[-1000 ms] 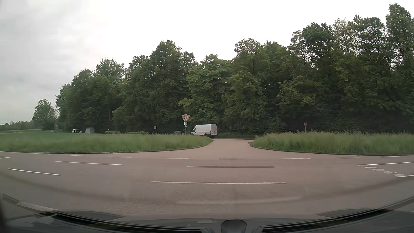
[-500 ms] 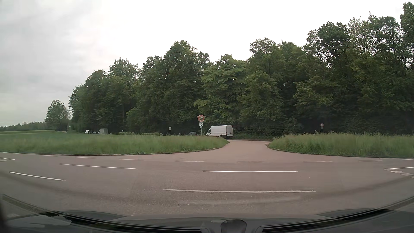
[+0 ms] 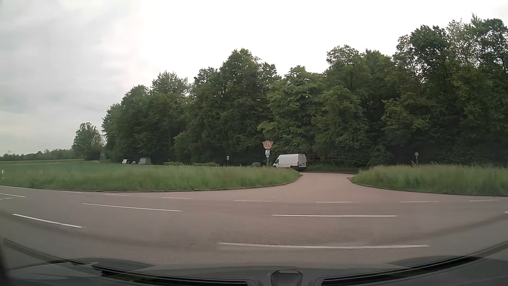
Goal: Follow the waypoints while adhering to traffic rules and regulations
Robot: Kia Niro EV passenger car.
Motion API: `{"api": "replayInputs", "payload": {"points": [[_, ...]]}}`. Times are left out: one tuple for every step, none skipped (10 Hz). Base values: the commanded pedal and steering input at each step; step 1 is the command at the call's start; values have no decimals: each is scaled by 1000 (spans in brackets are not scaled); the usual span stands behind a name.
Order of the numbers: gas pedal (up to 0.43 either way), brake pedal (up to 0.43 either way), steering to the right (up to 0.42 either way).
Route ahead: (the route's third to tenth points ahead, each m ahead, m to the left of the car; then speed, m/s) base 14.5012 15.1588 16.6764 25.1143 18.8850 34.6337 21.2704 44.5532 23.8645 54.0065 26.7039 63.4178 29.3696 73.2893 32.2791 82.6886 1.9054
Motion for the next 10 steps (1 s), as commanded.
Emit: {"api": "replayInputs", "payload": {"points": [[220,0,-337],[220,0,-338],[220,0,-339],[220,0,-339],[220,0,-339],[220,0,-339],[220,0,-339],[220,0,-339],[220,0,-339],[220,0,-339]]}}
